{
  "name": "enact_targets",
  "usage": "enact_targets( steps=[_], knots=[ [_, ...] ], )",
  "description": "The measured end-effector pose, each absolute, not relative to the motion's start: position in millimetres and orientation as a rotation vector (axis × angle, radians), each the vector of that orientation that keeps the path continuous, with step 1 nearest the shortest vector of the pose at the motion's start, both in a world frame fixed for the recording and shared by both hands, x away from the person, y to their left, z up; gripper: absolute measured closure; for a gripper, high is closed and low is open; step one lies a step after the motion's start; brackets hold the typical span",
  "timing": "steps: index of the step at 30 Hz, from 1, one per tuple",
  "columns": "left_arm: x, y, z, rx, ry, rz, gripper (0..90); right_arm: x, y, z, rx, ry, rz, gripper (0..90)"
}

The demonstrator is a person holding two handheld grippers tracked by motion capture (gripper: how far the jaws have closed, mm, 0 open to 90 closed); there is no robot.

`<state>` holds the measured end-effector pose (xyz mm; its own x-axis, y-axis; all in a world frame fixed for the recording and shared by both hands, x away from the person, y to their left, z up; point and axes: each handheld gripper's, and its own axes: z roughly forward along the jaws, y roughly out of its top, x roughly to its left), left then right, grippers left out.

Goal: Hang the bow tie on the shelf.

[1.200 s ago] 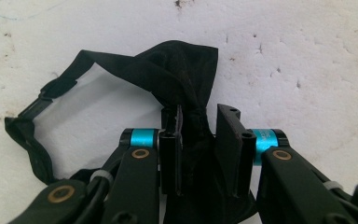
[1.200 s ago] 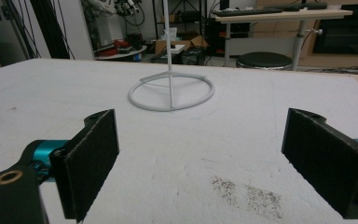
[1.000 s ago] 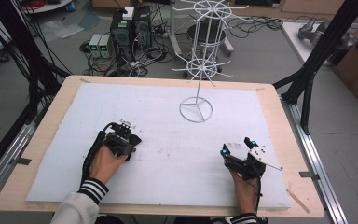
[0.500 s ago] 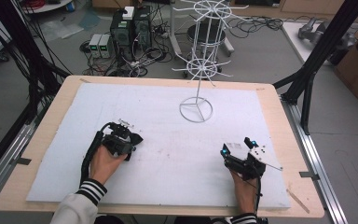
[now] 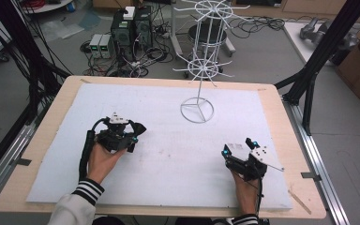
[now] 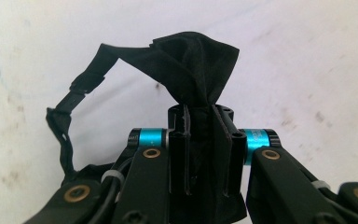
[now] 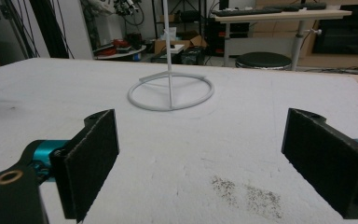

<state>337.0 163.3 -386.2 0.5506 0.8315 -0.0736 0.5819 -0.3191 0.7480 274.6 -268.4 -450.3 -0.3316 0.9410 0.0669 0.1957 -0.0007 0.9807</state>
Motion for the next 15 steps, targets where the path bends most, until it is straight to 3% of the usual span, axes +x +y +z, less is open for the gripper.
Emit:
enact_targets(
  steps=[15],
  knots=[
    [340, 155, -350, 1.847, 0.847, 0.566, 77.4, 275, -268, -450, 1.200, 1.593, 1.390, 10.0]
  ],
)
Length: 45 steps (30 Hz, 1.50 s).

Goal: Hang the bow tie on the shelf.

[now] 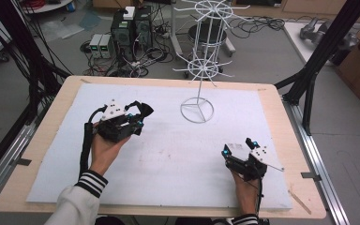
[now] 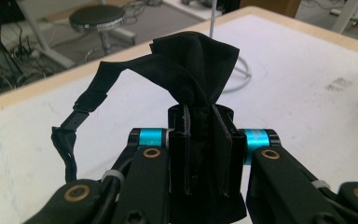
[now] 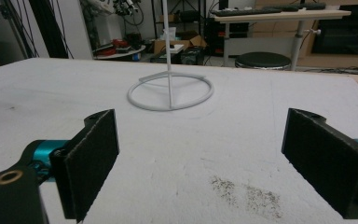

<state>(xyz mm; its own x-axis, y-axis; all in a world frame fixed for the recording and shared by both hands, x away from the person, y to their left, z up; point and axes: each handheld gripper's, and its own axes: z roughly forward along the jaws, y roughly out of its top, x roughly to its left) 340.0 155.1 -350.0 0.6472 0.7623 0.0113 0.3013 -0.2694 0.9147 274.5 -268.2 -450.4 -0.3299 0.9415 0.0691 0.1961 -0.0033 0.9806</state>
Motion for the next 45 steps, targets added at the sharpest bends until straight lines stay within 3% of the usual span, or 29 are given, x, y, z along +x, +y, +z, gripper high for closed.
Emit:
enact_targets(
  steps=[29, 45],
  knots=[
    [402, 118, -300, 1.676, 0.728, 0.595, 77.6, 275, -268, -450, 1.197, 1.590, 1.382, 10.0],
    [436, 99, -287, 1.653, 0.712, 0.527, 77.6, 275, -268, -450, 1.198, 1.587, 1.379, 10.0]
  ],
)
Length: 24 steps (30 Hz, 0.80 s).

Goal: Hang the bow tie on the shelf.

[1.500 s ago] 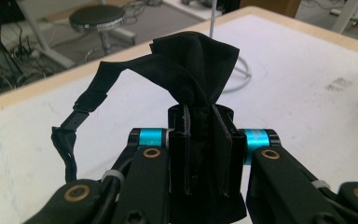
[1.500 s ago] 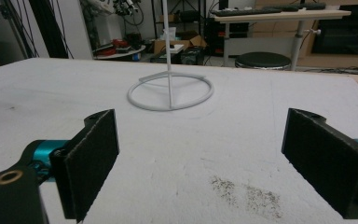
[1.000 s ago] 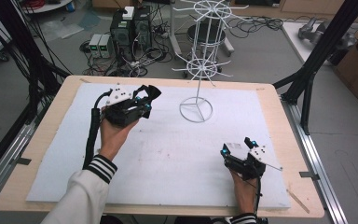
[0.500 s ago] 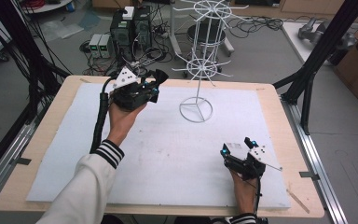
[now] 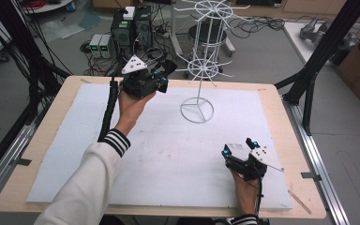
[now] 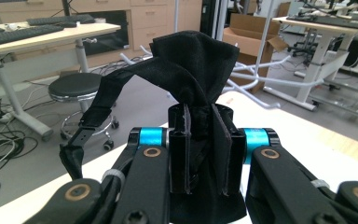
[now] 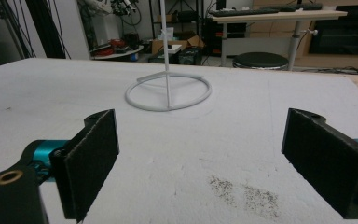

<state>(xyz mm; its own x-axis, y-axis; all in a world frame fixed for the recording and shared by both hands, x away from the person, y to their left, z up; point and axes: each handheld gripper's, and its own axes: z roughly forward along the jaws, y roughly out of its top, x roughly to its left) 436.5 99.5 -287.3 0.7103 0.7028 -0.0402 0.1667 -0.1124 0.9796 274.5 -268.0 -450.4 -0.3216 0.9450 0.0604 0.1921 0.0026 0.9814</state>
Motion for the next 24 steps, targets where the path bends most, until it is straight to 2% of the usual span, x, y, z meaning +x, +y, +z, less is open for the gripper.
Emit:
enact_targets(
  steps=[24],
  knots=[
    [459, 76, -300, 1.721, 0.717, 0.445, 77.6, 274, -267, -450, 1.197, 1.588, 1.370, 10.0]
  ],
)
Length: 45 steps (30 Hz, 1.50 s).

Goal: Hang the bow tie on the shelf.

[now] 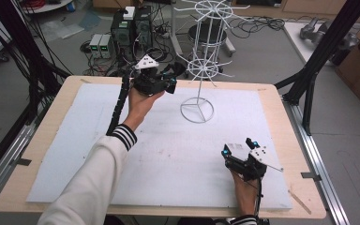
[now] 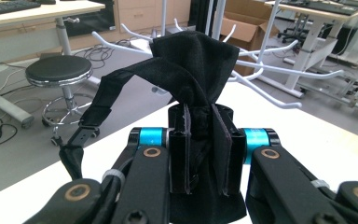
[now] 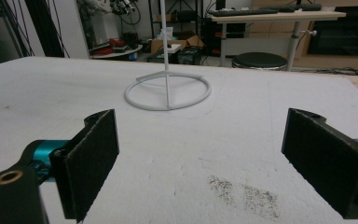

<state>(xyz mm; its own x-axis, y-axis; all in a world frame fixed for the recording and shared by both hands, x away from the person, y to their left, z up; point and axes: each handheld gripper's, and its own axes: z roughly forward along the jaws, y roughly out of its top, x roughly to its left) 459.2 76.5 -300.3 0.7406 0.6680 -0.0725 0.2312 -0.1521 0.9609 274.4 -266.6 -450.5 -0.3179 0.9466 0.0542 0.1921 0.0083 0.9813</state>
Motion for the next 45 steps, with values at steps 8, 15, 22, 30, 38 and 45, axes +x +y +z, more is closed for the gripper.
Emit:
enact_targets(
  steps=[8, 15, 22, 30, 38, 45],
  knots=[
    [465, 68, -307, 1.727, 0.712, 0.426, 77.6, 274, -266, -450, 1.193, 1.594, 1.363, 10.0],
    [468, 59, -312, 1.750, 0.697, 0.407, 77.5, 274, -265, -450, 1.200, 1.596, 1.362, 10.0],
    [469, 57, -316, 1.757, 0.686, 0.373, 76.1, 275, -265, -450, 1.187, 1.601, 1.350, 10.0],
    [468, 64, -314, 1.845, 0.775, 0.299, 31.4, 274, -264, -450, 1.183, 1.609, 1.351, 10.0],
    [449, 95, -318, 1.776, 0.723, 0.347, 9.6, 275, -265, -450, 1.183, 1.605, 1.358, 10.0],
    [409, 153, -328, 1.753, 0.692, 0.421, 9.1, 274, -266, -450, 1.182, 1.606, 1.364, 9.9]
  ],
)
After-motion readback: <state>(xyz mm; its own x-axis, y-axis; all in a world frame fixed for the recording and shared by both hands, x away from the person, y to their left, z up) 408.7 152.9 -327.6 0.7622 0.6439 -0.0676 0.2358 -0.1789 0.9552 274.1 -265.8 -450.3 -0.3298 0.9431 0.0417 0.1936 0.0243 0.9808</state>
